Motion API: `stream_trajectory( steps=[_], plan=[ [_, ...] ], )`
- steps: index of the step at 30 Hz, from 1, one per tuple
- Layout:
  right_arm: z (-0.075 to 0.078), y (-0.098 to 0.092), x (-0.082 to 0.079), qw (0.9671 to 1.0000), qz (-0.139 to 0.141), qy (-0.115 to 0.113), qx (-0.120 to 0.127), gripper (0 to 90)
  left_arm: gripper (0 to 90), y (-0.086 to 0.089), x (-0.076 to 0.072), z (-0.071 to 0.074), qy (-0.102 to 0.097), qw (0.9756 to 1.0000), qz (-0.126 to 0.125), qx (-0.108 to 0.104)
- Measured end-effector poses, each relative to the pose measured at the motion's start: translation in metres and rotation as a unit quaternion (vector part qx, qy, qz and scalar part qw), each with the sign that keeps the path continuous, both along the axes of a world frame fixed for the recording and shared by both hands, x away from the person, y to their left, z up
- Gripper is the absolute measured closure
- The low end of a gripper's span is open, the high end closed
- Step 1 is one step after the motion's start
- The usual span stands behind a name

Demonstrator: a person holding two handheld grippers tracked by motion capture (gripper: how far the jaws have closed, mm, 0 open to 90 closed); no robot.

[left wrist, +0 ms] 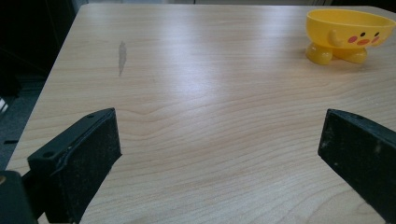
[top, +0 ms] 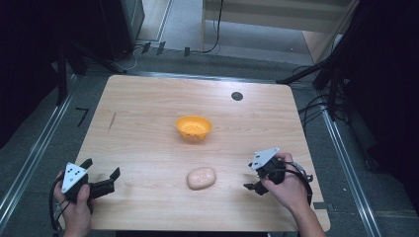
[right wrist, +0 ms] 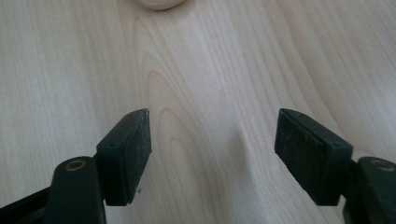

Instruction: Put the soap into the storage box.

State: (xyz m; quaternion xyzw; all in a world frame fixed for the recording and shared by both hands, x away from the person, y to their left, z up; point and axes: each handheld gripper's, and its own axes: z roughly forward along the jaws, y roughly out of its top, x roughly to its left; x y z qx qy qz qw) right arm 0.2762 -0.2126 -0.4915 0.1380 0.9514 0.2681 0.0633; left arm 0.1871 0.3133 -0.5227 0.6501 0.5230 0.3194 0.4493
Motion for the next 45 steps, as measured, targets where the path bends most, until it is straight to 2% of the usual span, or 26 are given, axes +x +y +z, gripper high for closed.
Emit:
stream_trajectory(
  steps=[1, 4, 11, 16, 18, 19, 24, 34, 45],
  plan=[
    [0.0, 0.003, 0.0, 0.9999, 0.008, -0.008, -0.008, 27.7, 0.0, 0.0, 0.0, 0.0, 0.0, 1.0, 0.0, -0.001],
    [-0.001, 0.01, 0.0, 0.9997, 0.016, -0.01, -0.017, 27.5, 0.0, 0.0, 0.0, 0.0, 0.0, 1.0, 0.0, -0.001],
    [0.002, 0.027, 0.005, 0.9988, 0.04, -0.014, -0.024, 29.4, 0.0, 0.0, 0.0, 0.0, 0.0, 1.0, 0.0, 0.0],
    [0.003, 0.039, 0.01, 0.9977, 0.06, -0.005, -0.03, 30.3, 0.0, 0.0, 0.0, 0.0, -0.001, 1.0, 0.0, 0.002],
    [0.004, 0.041, 0.01, 0.9976, 0.06, -0.005, -0.035, 30.3, 0.0, 0.0, 0.0, 0.0, -0.001, 1.0, 0.0, 0.002],
    [0.004, 0.047, 0.012, 0.9967, 0.07, -0.004, -0.04, 30.3, 0.0, 0.0, 0.0, 0.0, 0.0, 1.0, -0.001, 0.003],
    [0.003, 0.06, 0.014, 0.9952, 0.082, -0.009, -0.053, 30.4, 0.0, 0.0, 0.0, 0.0, 0.0, 1.0, -0.001, 0.003],
    [0.003, 0.078, 0.017, 0.9927, 0.102, -0.006, -0.065, 30.8, 0.0, -0.001, -0.001, 0.0, 0.0, 1.0, 0.0, 0.005],
    [0.007, 0.102, 0.021, 0.988, 0.134, -0.005, -0.076, 31.1, 0.0, -0.002, -0.001, 0.0, -0.001, 1.0, -0.001, 0.006]
  ],
)
